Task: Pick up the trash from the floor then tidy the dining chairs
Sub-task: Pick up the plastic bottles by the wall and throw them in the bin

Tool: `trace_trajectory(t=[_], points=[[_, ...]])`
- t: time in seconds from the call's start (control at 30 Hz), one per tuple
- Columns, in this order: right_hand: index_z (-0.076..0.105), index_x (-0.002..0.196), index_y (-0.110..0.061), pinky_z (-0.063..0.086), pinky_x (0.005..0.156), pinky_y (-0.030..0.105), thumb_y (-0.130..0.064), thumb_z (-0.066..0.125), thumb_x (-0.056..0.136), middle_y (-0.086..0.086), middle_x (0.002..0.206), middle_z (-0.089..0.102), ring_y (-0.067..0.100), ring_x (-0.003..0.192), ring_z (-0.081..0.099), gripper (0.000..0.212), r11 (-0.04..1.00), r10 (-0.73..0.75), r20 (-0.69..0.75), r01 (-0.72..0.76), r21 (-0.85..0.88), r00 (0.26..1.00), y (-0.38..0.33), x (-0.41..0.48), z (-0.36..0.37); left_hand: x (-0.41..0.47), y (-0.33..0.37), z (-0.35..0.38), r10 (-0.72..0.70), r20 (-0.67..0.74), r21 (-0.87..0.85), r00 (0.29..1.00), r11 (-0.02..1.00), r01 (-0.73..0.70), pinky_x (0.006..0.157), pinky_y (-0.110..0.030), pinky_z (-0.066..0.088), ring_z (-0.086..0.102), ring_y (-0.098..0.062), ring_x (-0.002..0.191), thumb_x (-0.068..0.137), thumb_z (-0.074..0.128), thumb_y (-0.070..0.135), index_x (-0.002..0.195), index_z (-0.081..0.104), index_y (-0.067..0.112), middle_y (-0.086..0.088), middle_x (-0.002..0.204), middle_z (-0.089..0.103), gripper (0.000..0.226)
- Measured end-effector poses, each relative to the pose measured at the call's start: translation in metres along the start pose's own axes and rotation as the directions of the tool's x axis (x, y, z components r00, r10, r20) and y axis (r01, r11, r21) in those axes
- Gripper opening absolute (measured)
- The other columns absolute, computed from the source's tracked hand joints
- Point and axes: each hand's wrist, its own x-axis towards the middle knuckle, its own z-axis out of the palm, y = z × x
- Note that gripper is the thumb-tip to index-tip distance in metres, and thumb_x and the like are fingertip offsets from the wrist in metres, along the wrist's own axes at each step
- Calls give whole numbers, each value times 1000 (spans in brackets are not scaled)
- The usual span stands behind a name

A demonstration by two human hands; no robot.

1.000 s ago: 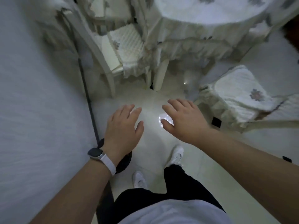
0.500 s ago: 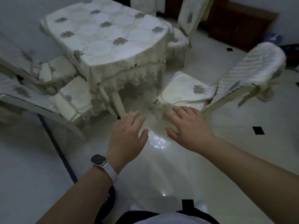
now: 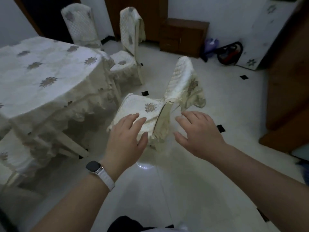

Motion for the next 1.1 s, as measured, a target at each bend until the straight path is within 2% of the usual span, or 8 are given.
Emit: trace_trajectory(t=[0.13,0.3,0.6,0.8,1.1], points=[[67,116,-12,40,94,40,-46,51,87,10,117,65,30,107,59,47,998,64,-9,-64,-6,998,59,8,-3,48,30,30,82,7,-23,997,996,-82,93,-47,49,58,-32,120,89,54,35,124,65,12,-10,130,62,43],[69,111,-12,41,93,41,-47,46,88,11,115,66,31,106,60,47,988,155,-11,-155,-12,988,112,28,9,123,41,79,186,41,-77,982,980,-183,93,-50,50,58,-34,119,89,55,33,126,63,11,-12,130,61,43],[69,114,-18,46,92,41,-50,47,87,5,121,65,27,109,61,46,936,352,87,-349,-49,932,230,124,25,299,64,174,219,48,-245,975,948,-201,97,-45,48,56,-28,121,90,51,37,129,61,18,-6,133,60,45],[67,117,-19,46,93,41,-52,42,90,5,124,63,27,112,59,50,920,383,103,-369,-136,918,293,207,36,400,52,223,284,28,-288,958,921,-264,96,-46,48,56,-31,122,89,51,36,126,63,15,-9,133,61,44],[66,119,-18,44,93,41,-51,43,91,6,127,61,27,114,58,50,894,443,64,-435,-104,894,388,259,53,503,75,277,300,65,-312,952,912,-266,99,-46,47,54,-29,125,90,56,35,129,62,15,-8,134,60,44]])
